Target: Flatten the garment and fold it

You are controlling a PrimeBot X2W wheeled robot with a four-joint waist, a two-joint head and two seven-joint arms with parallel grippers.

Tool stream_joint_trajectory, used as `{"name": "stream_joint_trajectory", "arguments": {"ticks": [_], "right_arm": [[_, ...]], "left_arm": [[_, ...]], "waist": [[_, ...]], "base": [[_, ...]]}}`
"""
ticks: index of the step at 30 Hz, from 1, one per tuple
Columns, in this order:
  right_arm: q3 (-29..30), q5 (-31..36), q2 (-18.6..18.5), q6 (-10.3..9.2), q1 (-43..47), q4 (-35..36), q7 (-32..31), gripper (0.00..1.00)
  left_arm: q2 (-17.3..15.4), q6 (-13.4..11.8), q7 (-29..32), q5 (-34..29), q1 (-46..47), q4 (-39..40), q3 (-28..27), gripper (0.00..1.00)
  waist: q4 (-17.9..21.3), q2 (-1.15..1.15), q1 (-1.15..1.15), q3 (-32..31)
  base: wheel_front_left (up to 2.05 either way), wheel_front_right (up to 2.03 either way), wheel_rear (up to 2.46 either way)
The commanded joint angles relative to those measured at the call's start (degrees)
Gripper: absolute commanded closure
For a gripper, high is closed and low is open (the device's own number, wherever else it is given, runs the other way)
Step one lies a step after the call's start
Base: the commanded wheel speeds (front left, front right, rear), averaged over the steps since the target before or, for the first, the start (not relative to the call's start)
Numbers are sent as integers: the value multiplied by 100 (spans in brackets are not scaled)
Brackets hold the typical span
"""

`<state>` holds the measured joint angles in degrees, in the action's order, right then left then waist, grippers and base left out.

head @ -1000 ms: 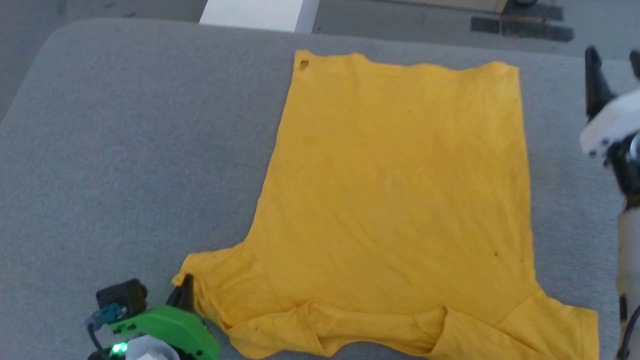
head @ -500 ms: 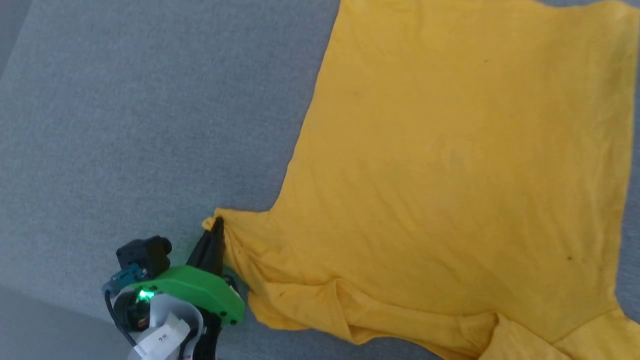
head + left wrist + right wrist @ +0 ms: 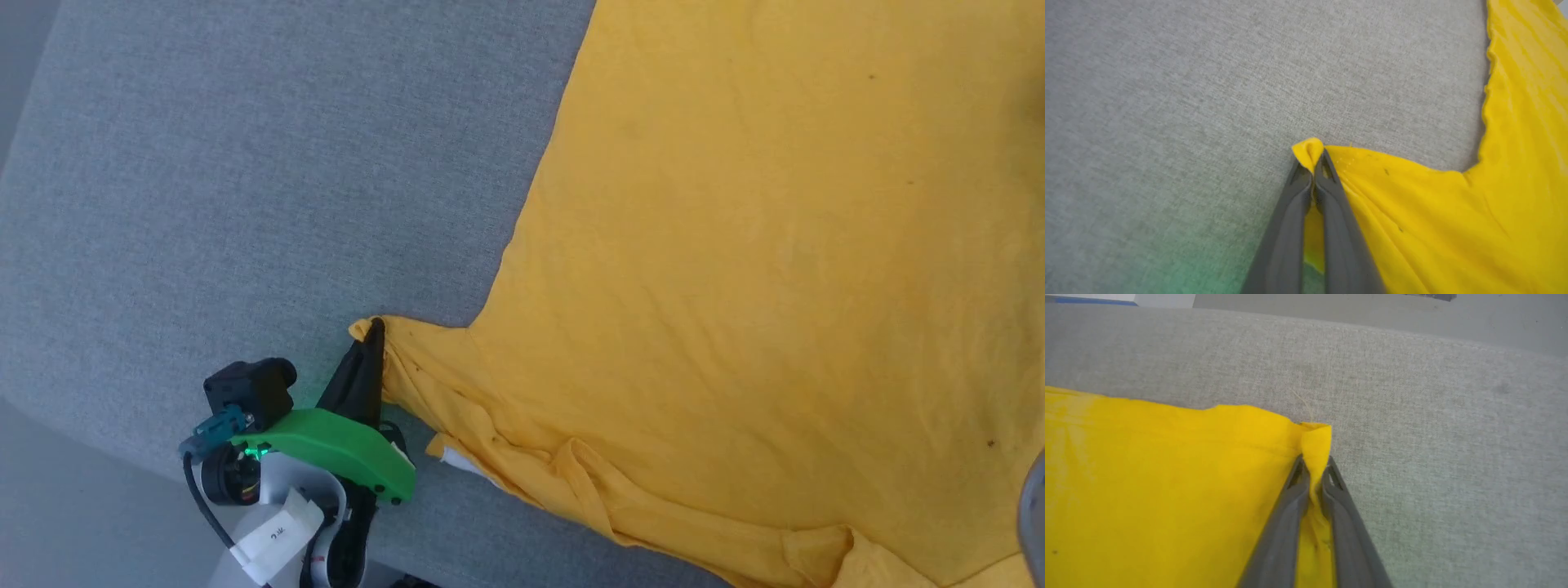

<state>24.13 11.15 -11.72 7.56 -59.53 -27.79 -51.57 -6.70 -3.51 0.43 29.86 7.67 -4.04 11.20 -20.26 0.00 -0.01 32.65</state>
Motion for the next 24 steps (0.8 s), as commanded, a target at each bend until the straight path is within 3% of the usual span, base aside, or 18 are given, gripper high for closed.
{"name": "stream_joint_trajectory", "arguments": {"ticks": [1, 9, 13, 15, 18, 19, 24], "right_arm": [[25, 13, 38, -8, 238, 22, 234, 100], [-265, -578, 248, -8, 1633, 358, 3572, 100], [-196, -803, 370, -8, 2399, 536, 4708, 100], [-46, -901, 436, -8, 2737, 683, 4991, 100], [224, -985, 495, -8, 3197, 984, 5103, 100], [580, -1033, 584, -8, 3730, 1377, 4719, 100], [1166, -1181, 788, -8, 4545, 1981, 3242, 100]], "left_arm": [[-26, -73, 139, 9, -84, -342, -5, 100], [-314, -226, 187, 5, -512, -309, -196, 100], [-475, -346, 320, 15, -830, -109, -297, 100], [-550, -399, 399, 15, -981, 29, -333, 100], [-626, -477, 478, 7, -1164, 240, -371, 100], [-663, -550, 575, 3, -1315, 435, -372, 100], [-694, -637, 691, -6, -1462, 655, -352, 100]], "waist": [[84, 0, 1, -193], [536, 0, 1, -1211], [873, 0, 1, -1680], [1032, 0, 1, -1856], [1239, 0, 1, -2038], [1412, 0, 1, -2149], [1611, 0, 1, -2212]], "base": [[0, 0, 0], [0, 0, 0], [0, 0, 0], [0, 0, 0], [0, 0, 0], [0, 0, 0], [0, 0, 0]]}}
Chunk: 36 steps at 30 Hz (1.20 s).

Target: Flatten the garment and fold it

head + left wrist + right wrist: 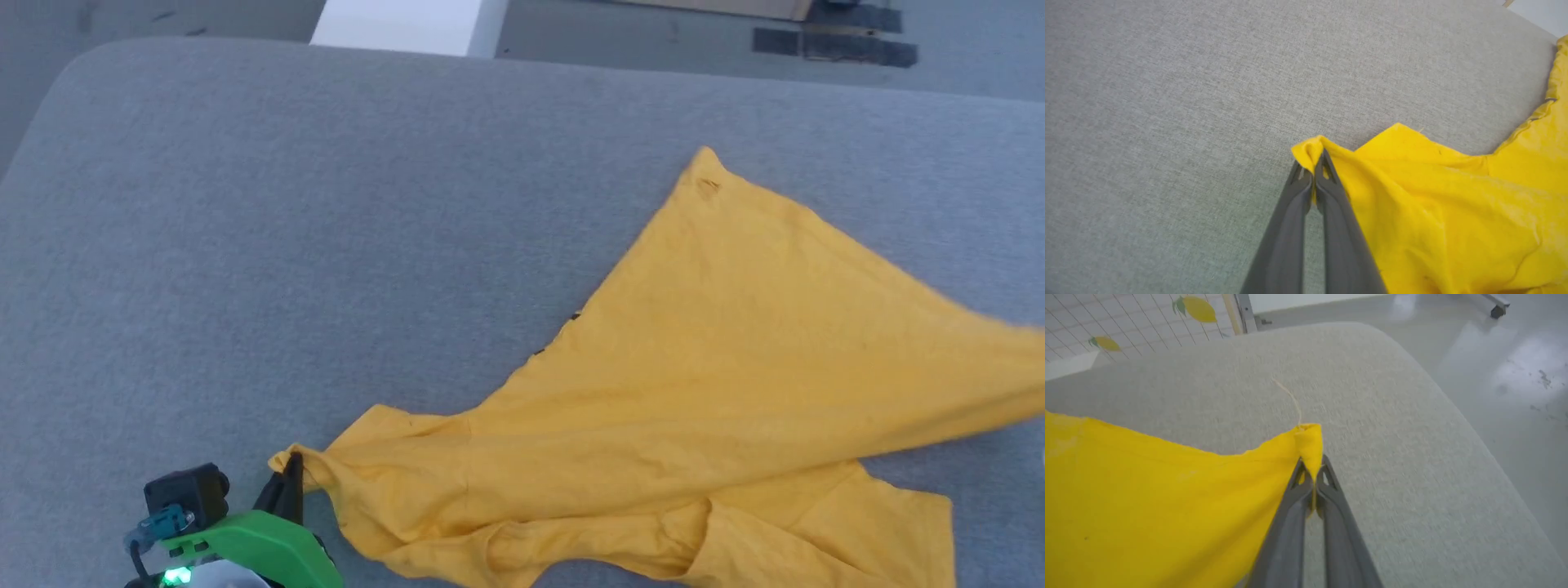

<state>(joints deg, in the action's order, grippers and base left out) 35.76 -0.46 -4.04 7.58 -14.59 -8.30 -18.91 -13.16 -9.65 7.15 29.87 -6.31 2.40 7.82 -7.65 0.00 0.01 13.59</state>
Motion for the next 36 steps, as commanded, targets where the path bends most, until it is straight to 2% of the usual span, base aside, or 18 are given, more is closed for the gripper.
{"name": "stream_joint_trajectory", "arguments": {"ticks": [1, 5, 9, 10, 11, 16, 19, 21, 24, 28, 30, 33, 35, 36], "right_arm": [[56, -58, 50, -9, 211, 165, -388, 100], [179, -198, 106, -9, 766, 545, -1679, 100], [235, -626, 113, -9, 1222, 367, -2900, 100], [209, -768, 114, -9, 1360, 360, -3083, 61], [175, -792, 114, -9, 1385, 384, -3047, 0], [4, -813, 115, -9, 1250, 711, -2289, 0], [-287, -752, 115, -9, 967, 1007, -1343, 0], [-734, -695, 98, -9, 786, 1165, -652, 0], [-1460, -689, -132, -9, 488, 1142, 323, 0], [-2295, -750, -507, -9, -8, 671, 1105, 0], [-2726, -746, -711, -9, -317, 334, 1324, 0], [-3105, -790, -875, -9, -786, -291, 1251, 0], [-3289, -774, -987, -9, -1110, -722, 1008, 0], [-3480, -626, -1156, -9, -1721, -1425, 364, 0]], "left_arm": [[-54, -36, 36, -6, -87, 42, -12, 100], [-72, -65, 86, 0, -136, 120, 2, 100], [-76, -64, 115, 3, -124, 148, 40, 100], [-73, -56, 123, 23, -110, 154, 56, 100], [-79, -56, 130, 24, -113, 154, 63, 100], [-94, -55, 141, 32, -91, 171, 81, 100], [-95, -47, 131, 35, -47, 178, 96, 100], [-85, -42, 115, 41, -24, 181, 107, 100], [-63, -24, 93, 52, 22, 170, 138, 100], [-27, -3, 53, 61, 125, 145, 175, 100], [-11, 6, 29, 63, 180, 121, 190, 100], [19, 39, 3, 67, 267, 87, 238, 100], [41, 56, -15, 54, 338, 61, 281, 100], [119, 96, -77, 63, 466, -16, 354, 100]], "waist": [[385, 0, -1, -314], [465, 0, -1, -317], [472, 0, -1, -314], [466, 0, -1, -306], [462, 0, -1, -304], [405, 0, -1, -264], [344, 0, -1, -220], [302, 0, -1, -177], [225, 0, -1, -99], [90, 0, -1, 50], [23, 0, -1, 141], [-110, 0, -1, 289], [-228, 0, -1, 413], [-445, 0, -1, 604]], "base": [[0, 0, 0], [0, 0, 0], [0, 0, 0], [0, 0, 0], [0, 0, 0], [0, 0, 0], [0, 0, 0], [0, 0, 0], [0, 0, 0], [0, 0, 0], [0, 0, 0], [0, 0, 0], [0, 0, 0], [0, 0, 0]]}}
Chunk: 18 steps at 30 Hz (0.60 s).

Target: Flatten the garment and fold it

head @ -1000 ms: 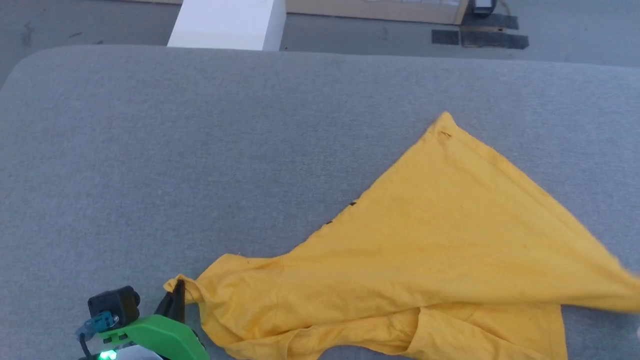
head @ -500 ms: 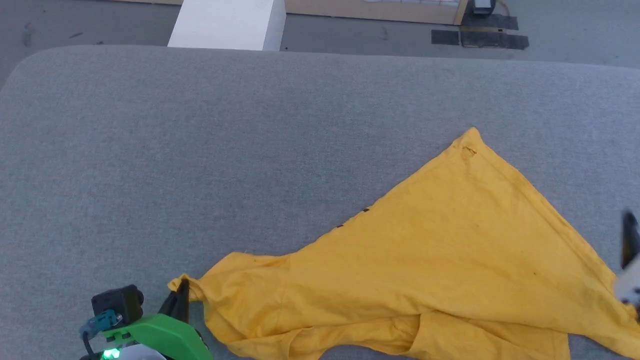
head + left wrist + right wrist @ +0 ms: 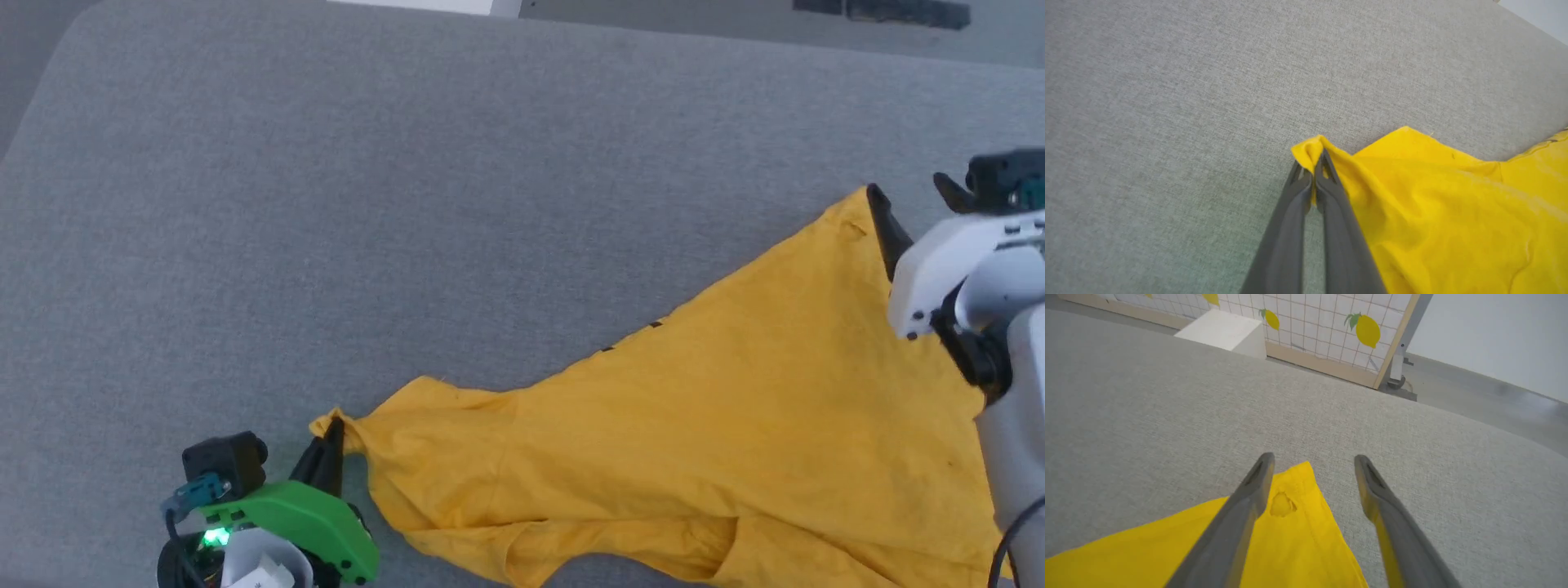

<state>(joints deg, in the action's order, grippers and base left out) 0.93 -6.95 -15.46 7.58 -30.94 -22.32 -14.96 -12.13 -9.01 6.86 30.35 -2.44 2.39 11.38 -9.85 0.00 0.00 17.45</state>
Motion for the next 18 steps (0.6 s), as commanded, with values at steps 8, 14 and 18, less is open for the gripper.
{"name": "stream_joint_trajectory", "arguments": {"ticks": [8, 14, 18], "right_arm": [[170, 483, -18, -9, -718, -763, -2158, 0], [413, 717, 82, -9, -643, -563, -2812, 100], [712, 628, 322, -9, -319, -191, -2194, 100]], "left_arm": [[125, 126, -186, 60, 186, -246, 106, 100], [152, 137, -249, 92, 171, -379, 126, 100], [109, 110, -282, 96, 114, -392, 90, 100]], "waist": [[-514, 0, 0, 343], [-521, 0, 0, 187], [-396, 0, 0, -30]], "base": [[0, 0, 0], [0, 0, 0], [0, 0, 0]]}}
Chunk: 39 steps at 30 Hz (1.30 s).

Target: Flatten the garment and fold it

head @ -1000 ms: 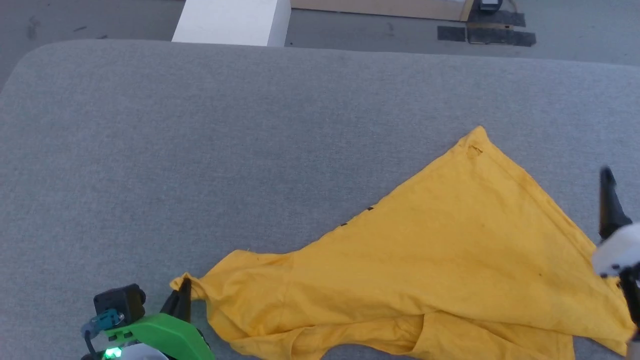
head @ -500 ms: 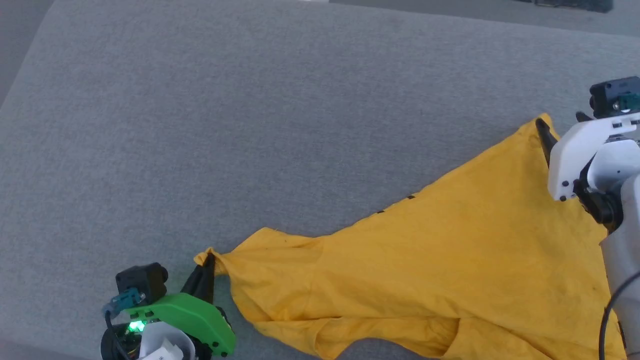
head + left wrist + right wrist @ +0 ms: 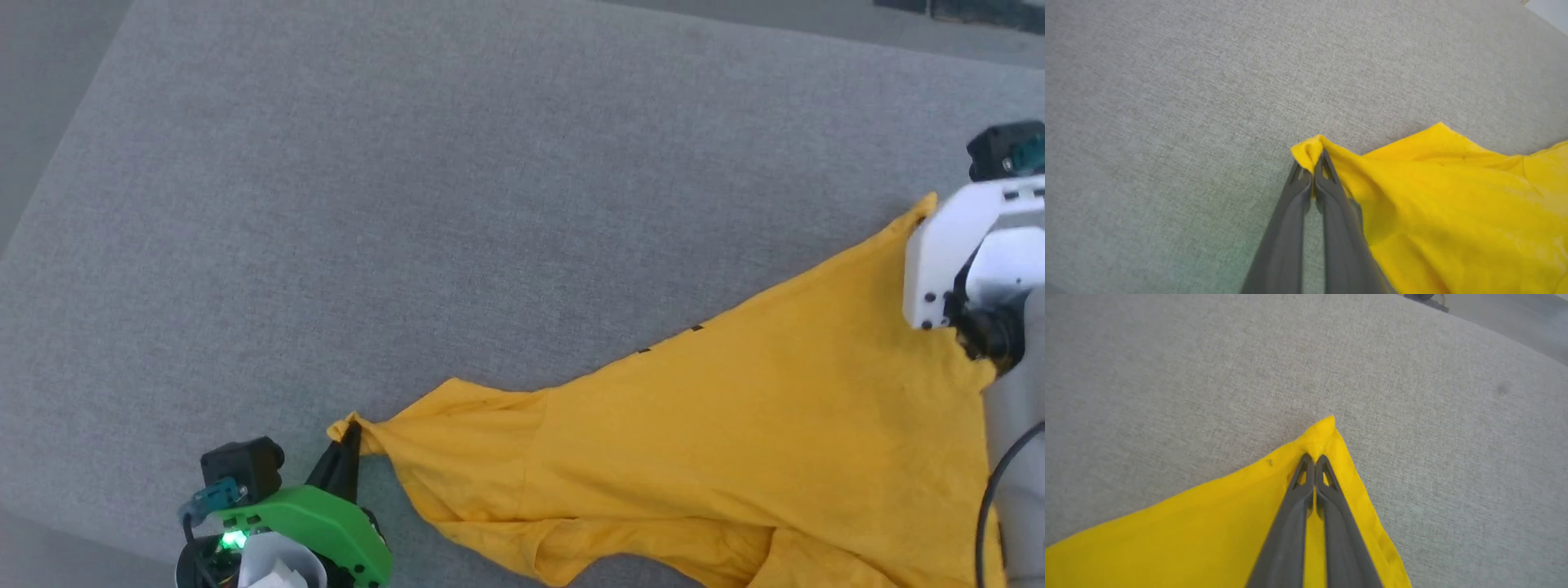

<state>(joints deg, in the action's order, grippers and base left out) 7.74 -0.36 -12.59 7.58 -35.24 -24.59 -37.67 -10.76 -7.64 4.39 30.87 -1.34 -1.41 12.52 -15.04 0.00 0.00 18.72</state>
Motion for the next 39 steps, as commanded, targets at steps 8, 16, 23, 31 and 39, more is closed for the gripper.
{"name": "stream_joint_trajectory", "arguments": {"ticks": [8, 16, 23, 31, 39], "right_arm": [[370, -402, 574, -9, 1413, 885, 1799, 100], [611, -815, 911, -9, 2843, 1789, 2810, 100], [666, -1122, 967, -9, 3429, 2507, 2944, 100], [493, -997, 534, -9, 2621, 3559, 2094, 100], [-269, -1079, -624, -9, 517, 3678, 959, 100]], "left_arm": [[-227, -140, 31, 49, -285, 144, -150, 100], [-427, -283, 39, -3, -516, 491, -301, 100], [-539, -229, -449, -65, -169, 975, -557, 100], [-1069, 140, -61, -192, 1574, 1411, -580, 100], [-1317, 519, 570, -41, 4264, 1200, -561, 100]], "waist": [[622, 0, 0, -738], [1182, 0, 0, -1084], [1514, 0, 0, -1104], [1739, 0, 0, -832], [1858, 0, 0, 201]], "base": [[0, 0, 0], [0, 0, 0], [0, 0, 0], [0, 0, 0], [0, 0, 0]]}}
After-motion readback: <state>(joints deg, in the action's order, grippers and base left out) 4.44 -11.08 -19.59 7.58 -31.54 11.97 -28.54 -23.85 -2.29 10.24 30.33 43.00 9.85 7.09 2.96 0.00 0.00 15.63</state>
